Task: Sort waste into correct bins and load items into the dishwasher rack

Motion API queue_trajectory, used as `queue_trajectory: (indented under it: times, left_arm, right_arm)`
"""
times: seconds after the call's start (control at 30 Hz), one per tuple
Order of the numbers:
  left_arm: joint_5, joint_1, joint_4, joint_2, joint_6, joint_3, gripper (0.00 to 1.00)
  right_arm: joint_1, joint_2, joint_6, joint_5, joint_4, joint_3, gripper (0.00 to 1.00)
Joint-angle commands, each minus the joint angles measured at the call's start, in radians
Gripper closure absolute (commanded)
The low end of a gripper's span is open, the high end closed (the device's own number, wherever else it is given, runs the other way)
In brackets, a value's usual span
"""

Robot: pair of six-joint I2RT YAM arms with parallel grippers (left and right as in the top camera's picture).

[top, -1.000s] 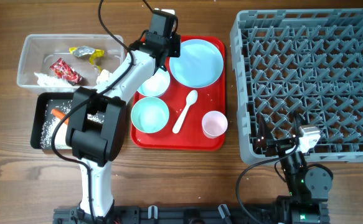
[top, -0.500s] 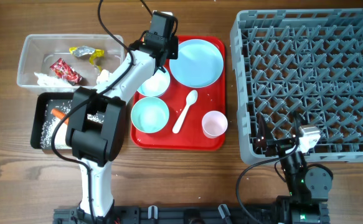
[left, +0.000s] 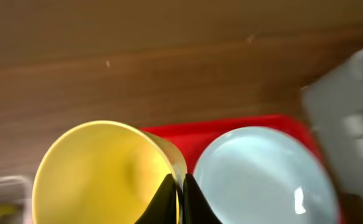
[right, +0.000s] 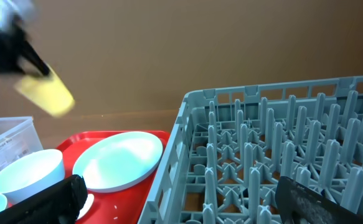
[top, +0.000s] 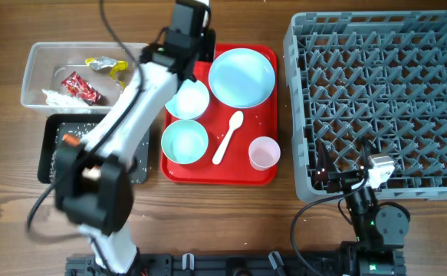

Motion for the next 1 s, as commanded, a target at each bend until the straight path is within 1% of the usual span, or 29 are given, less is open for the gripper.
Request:
queue_trajectory:
  times: [0.0,0.03,0.1,0.2,0.27,0.37,0.47,0.53,0.57,0.63,0.67,0.7,0.8,0.87,0.97]
  left_arm:
    - [0.098,0.026,-0.074,-0.173,-0.035,0.008,0.96]
    - [0.166,0.046,-0.1,-0.203,-0.037,0.008,0.96]
    - [0.351,0.101,-0.142,-0.237,-0.057,0.008,0.96]
    - [0.814,0.271,-0.198,-0.232,-0.059,0.008,0.96]
    - [1.096,0.391,-0.188,-0.193,-0.058,0.006,0.96]
    - [1.258,0.465,-0.17,-0.155,-0.057,0.005,0.96]
    - [1.326,0.509,-0.17,-0.133,-0.053,-0.002,0.96]
    - [1.333,0.512,-0.166,-0.133,-0.016,-0.003,0.96]
    - [1.356,0.51,-0.153,-0.133,-0.001,-0.003,0.96]
    - [1.37,0.508,-0.136,-0.133,-0.001,-0.003,0.96]
    - [1.37,0.508,-0.135,-0.133,0.002,-0.003,0.96]
    - [1.37,0.505,-0.137,-0.133,0.002,-0.003,0.96]
    - [1.392,0.502,-0.136,-0.133,0.002,-0.005,0.96]
    - [1.4,0.501,-0.137,-0.133,0.001,-0.005,0.96]
    - [1.4,0.493,-0.137,-0.133,0.001,-0.006,0.96]
  right_arm:
    - [0.004,0.0,-0.012,-0.01,0.005,-0.001,0.0]
    - [0.004,0.0,-0.012,-0.01,0.005,-0.001,0.0]
    - [0.004,0.0,-0.012,-0.01,0.005,-0.001,0.0]
    - [0.004,0.0,-0.012,-0.01,0.005,-0.001,0.0]
    - [0.004,0.0,-0.012,-0.01,0.005,-0.001,0.0]
    - [0.004,0.0,-0.012,-0.01,0.005,-0.001,0.0]
    - [0.004,0.0,-0.01,-0.01,0.005,-0.001,0.0]
    - [0.004,0.0,-0.005,-0.031,0.005,-0.001,0.0]
    - [0.004,0.0,0.023,-0.036,0.006,-0.001,0.0]
    - [0.004,0.0,0.177,-0.037,0.015,-0.001,0.0]
    - [0.004,0.0,0.23,-0.043,0.014,-0.001,0.0]
    - [0.004,0.002,0.245,-0.105,0.01,-0.001,0.0]
    - [0.004,0.036,0.249,-0.274,0.011,0.024,0.0]
    - [0.004,0.071,0.248,-0.311,0.006,0.056,0.0]
    - [0.004,0.209,0.17,-0.396,-0.007,0.177,0.0]
